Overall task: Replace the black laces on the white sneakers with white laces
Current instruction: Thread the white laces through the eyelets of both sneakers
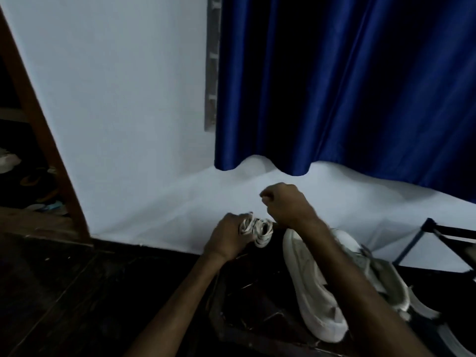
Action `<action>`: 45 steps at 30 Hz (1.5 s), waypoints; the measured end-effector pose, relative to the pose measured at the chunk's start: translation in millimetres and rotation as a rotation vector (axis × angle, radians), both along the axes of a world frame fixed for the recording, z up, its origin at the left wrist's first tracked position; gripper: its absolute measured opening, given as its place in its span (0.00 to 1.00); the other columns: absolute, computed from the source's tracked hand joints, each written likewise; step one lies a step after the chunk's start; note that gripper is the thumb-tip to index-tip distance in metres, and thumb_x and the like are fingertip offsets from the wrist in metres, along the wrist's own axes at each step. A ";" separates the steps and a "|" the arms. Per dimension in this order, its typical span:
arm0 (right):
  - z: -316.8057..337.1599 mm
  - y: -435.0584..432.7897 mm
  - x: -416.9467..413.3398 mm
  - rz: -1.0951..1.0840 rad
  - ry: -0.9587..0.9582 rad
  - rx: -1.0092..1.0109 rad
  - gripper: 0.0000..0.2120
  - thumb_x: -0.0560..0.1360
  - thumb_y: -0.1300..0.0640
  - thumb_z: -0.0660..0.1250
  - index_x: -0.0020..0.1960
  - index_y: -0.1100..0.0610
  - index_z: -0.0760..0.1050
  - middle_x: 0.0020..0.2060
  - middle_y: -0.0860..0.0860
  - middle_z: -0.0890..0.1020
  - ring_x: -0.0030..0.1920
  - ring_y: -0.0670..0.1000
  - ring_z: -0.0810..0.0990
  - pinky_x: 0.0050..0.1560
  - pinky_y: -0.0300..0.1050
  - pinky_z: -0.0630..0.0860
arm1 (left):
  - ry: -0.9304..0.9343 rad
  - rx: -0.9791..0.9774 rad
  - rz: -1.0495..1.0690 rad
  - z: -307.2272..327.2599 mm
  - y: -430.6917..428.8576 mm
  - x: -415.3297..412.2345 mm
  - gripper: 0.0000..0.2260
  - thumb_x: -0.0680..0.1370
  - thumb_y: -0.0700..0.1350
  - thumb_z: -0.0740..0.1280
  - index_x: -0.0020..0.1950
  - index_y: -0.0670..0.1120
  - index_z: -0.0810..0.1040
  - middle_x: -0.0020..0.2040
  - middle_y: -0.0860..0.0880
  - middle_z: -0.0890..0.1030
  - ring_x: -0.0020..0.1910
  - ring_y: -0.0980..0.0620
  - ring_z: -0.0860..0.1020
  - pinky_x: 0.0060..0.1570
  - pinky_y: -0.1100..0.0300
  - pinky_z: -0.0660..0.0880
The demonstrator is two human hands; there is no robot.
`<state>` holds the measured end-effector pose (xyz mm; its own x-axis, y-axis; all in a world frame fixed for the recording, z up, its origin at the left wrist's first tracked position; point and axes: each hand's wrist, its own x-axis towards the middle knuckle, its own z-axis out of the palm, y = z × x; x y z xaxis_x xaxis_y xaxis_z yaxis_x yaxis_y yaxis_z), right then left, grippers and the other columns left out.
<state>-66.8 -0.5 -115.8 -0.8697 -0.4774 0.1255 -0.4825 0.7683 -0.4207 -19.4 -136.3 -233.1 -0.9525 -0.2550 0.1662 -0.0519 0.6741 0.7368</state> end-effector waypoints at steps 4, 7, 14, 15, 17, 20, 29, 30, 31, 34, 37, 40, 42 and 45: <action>4.3 48.9 -0.6 -0.033 -0.035 0.035 0.11 0.78 0.54 0.63 0.54 0.53 0.82 0.52 0.54 0.84 0.53 0.56 0.80 0.54 0.48 0.76 | -0.050 -0.314 0.092 -17.9 18.0 -10.3 0.19 0.71 0.51 0.74 0.61 0.50 0.79 0.53 0.43 0.76 0.54 0.43 0.76 0.51 0.55 0.73; 4.7 85.7 2.9 -0.030 -0.034 0.002 0.11 0.79 0.54 0.63 0.56 0.53 0.82 0.55 0.51 0.83 0.56 0.52 0.79 0.57 0.47 0.74 | 0.042 -0.344 0.220 -17.7 26.0 -10.1 0.08 0.75 0.42 0.69 0.52 0.48 0.83 0.49 0.45 0.77 0.51 0.45 0.78 0.49 0.54 0.75; -7.7 134.8 5.9 -0.055 -0.066 -0.037 0.14 0.80 0.51 0.62 0.63 0.52 0.78 0.60 0.48 0.81 0.60 0.49 0.78 0.60 0.43 0.72 | 0.141 -0.065 0.384 6.5 21.3 0.9 0.02 0.74 0.41 0.73 0.42 0.44 0.86 0.39 0.46 0.84 0.41 0.49 0.81 0.38 0.58 0.72; -9.2 138.3 7.2 -0.054 -0.062 -0.015 0.14 0.80 0.51 0.62 0.63 0.52 0.78 0.60 0.49 0.81 0.60 0.50 0.78 0.59 0.44 0.73 | 0.177 -0.053 0.412 11.0 19.3 1.9 0.02 0.74 0.40 0.73 0.43 0.44 0.86 0.40 0.44 0.85 0.41 0.47 0.82 0.40 0.56 0.74; -12.2 142.2 11.4 -0.052 -0.057 0.086 0.13 0.80 0.51 0.61 0.62 0.50 0.78 0.58 0.50 0.82 0.58 0.52 0.79 0.57 0.46 0.74 | 0.238 0.001 0.469 22.3 12.3 2.2 0.04 0.74 0.39 0.73 0.47 0.43 0.86 0.42 0.43 0.85 0.42 0.44 0.82 0.43 0.57 0.75; -15.4 142.2 20.3 -0.037 -0.048 0.270 0.09 0.78 0.56 0.59 0.49 0.53 0.79 0.46 0.51 0.81 0.52 0.56 0.80 0.51 0.48 0.76 | 0.347 0.131 0.458 43.2 2.2 0.5 0.06 0.74 0.39 0.74 0.50 0.43 0.85 0.41 0.47 0.85 0.38 0.46 0.82 0.43 0.49 0.81; -8.7 130.4 59.4 -0.008 -0.141 0.230 0.14 0.80 0.53 0.57 0.51 0.61 0.76 0.57 0.59 0.79 0.57 0.60 0.77 0.55 0.49 0.73 | 0.391 0.419 0.112 88.9 59.2 10.7 0.06 0.73 0.35 0.73 0.49 0.42 0.84 0.41 0.47 0.84 0.36 0.56 0.81 0.36 0.58 0.81; -8.4 131.7 62.9 -0.014 -0.158 0.191 0.13 0.79 0.53 0.58 0.49 0.60 0.77 0.55 0.59 0.80 0.56 0.59 0.78 0.55 0.49 0.73 | 0.367 0.449 0.079 88.6 64.1 12.3 0.06 0.74 0.35 0.73 0.47 0.44 0.84 0.40 0.48 0.85 0.37 0.54 0.81 0.36 0.58 0.81; -8.0 134.1 62.5 -0.026 -0.169 0.158 0.12 0.79 0.52 0.59 0.47 0.59 0.77 0.52 0.58 0.82 0.54 0.58 0.80 0.54 0.48 0.74 | 0.356 0.473 0.051 88.6 68.3 14.0 0.06 0.74 0.35 0.73 0.46 0.46 0.84 0.40 0.49 0.85 0.37 0.53 0.81 0.37 0.59 0.81; -7.6 145.7 46.4 -0.085 -0.167 -0.039 0.13 0.78 0.48 0.60 0.45 0.56 0.78 0.42 0.53 0.85 0.45 0.54 0.84 0.51 0.49 0.79 | 0.343 0.580 -0.003 92.6 77.2 19.1 0.07 0.75 0.35 0.71 0.45 0.47 0.83 0.39 0.51 0.85 0.37 0.53 0.81 0.37 0.61 0.80; -9.8 150.5 35.5 -0.108 -0.398 -0.510 0.14 0.80 0.48 0.61 0.59 0.55 0.76 0.41 0.51 0.86 0.38 0.52 0.86 0.50 0.51 0.81 | 0.296 0.757 -0.058 102.1 85.2 23.5 0.04 0.76 0.36 0.70 0.50 0.41 0.82 0.42 0.48 0.85 0.38 0.52 0.80 0.39 0.61 0.80; -9.2 145.1 38.5 -0.039 -0.728 -0.857 0.19 0.82 0.48 0.58 0.69 0.57 0.64 0.46 0.55 0.86 0.47 0.57 0.85 0.50 0.50 0.80 | 0.248 0.821 -0.106 107.1 93.1 25.8 0.06 0.77 0.37 0.69 0.52 0.40 0.82 0.44 0.46 0.85 0.41 0.52 0.80 0.44 0.58 0.81; -8.1 140.8 36.5 -0.002 -0.870 -1.041 0.18 0.83 0.47 0.55 0.68 0.55 0.63 0.50 0.58 0.85 0.52 0.59 0.84 0.52 0.52 0.80 | 0.235 0.812 -0.135 110.5 96.6 25.2 0.06 0.77 0.38 0.69 0.53 0.40 0.82 0.46 0.45 0.85 0.42 0.50 0.80 0.45 0.57 0.81; -8.4 135.4 24.8 0.009 -1.082 -1.284 0.18 0.83 0.47 0.54 0.65 0.57 0.68 0.54 0.61 0.83 0.54 0.60 0.83 0.51 0.50 0.81 | 0.219 0.795 -0.171 114.0 98.9 22.0 0.07 0.77 0.37 0.68 0.54 0.38 0.81 0.48 0.41 0.85 0.44 0.49 0.80 0.45 0.58 0.80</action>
